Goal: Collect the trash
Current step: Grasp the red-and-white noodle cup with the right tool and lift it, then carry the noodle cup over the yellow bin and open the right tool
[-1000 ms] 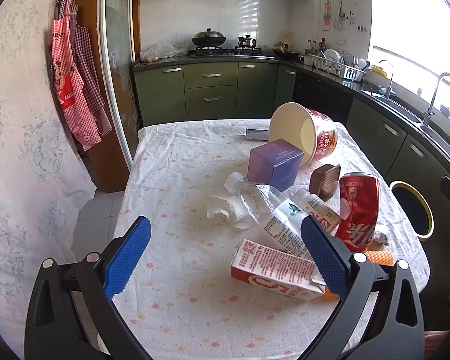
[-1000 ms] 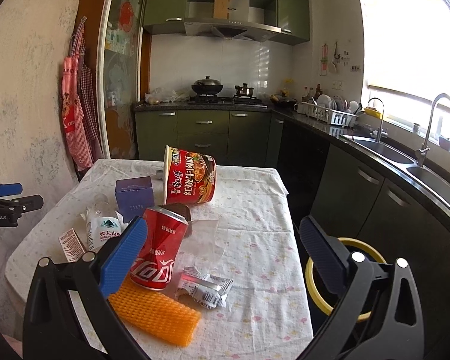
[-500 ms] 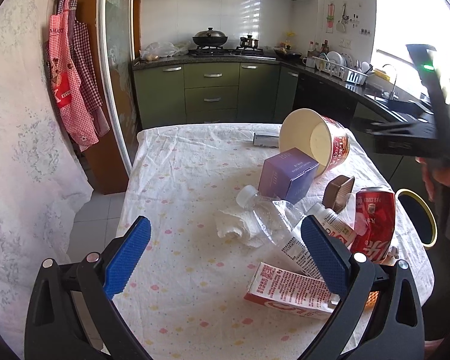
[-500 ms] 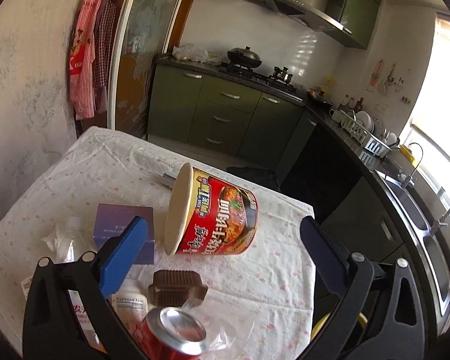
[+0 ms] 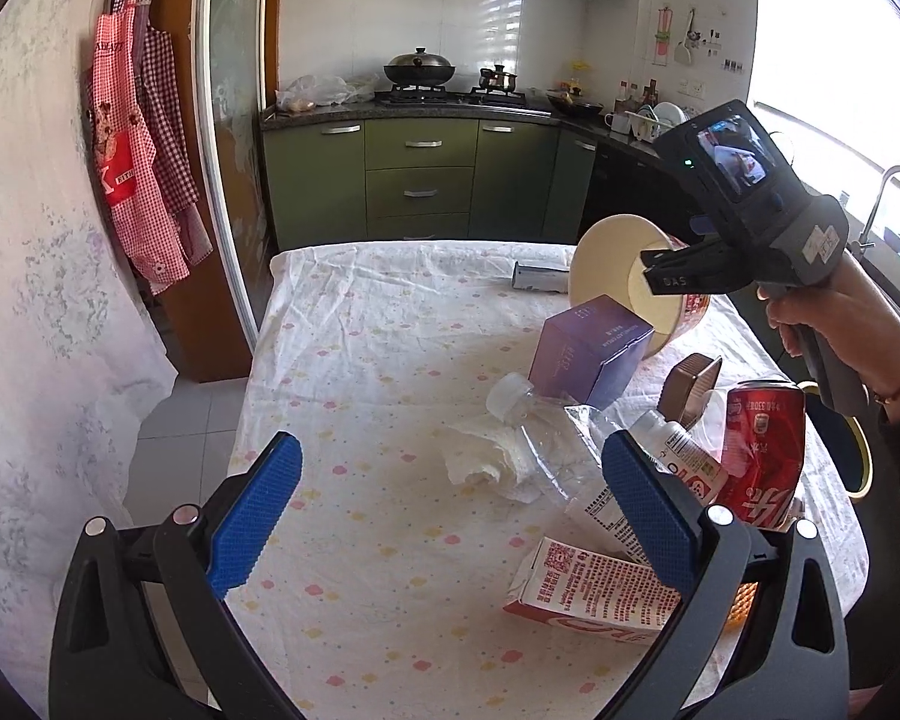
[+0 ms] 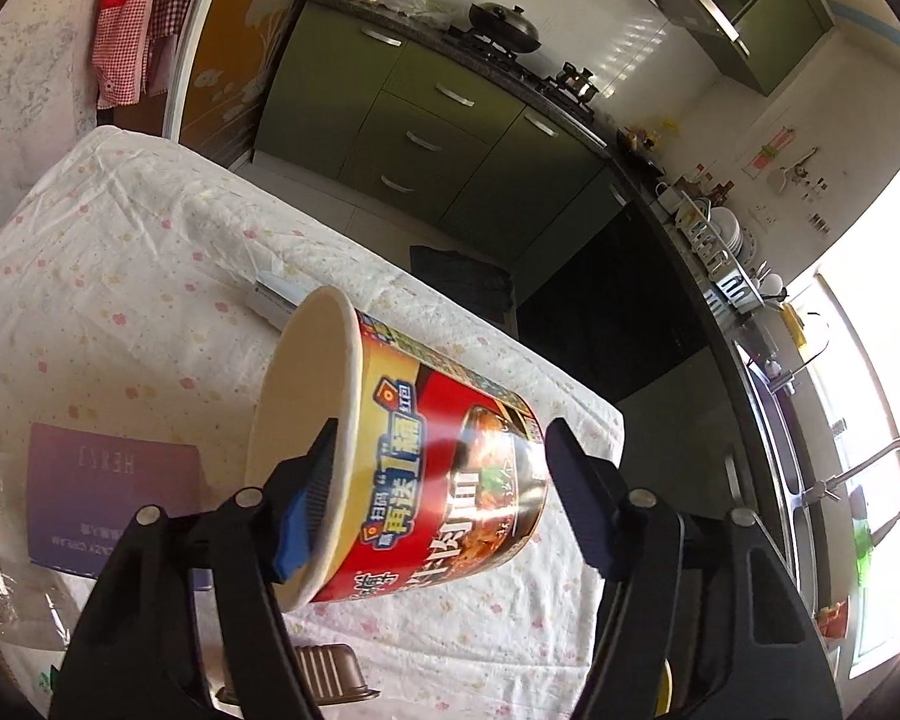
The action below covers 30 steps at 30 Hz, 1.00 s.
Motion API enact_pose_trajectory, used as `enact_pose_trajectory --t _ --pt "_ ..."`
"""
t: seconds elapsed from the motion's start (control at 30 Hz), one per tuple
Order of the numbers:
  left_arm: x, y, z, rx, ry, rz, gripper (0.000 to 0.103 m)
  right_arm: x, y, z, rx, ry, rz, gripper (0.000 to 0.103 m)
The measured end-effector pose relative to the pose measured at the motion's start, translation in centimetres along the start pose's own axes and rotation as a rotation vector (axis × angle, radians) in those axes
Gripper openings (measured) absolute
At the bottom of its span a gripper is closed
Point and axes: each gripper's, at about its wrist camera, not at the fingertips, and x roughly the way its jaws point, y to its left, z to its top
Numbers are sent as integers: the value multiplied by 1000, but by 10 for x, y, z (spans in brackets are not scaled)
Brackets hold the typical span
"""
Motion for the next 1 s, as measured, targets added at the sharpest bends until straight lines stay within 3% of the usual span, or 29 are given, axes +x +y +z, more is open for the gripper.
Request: enact_pose_trajectory --t 0.23,0.47,0.7,0.77,1.0 --pt "6 -1 -2 1 14 -5 99 19 -47 1 94 57 48 49" --pt "8 -8 -3 16 20 -11 99 39 -77 19 157 106 283 37" --pt "13 -9 -4 18 35 -9 99 59 -97 36 229 148 415 37" --pt "14 -8 -4 14 39 -9 99 67 -103 35 273 179 414 36" --pt "16 -6 -6 16 47 -12 99 97 -128 23 381 243 355 8"
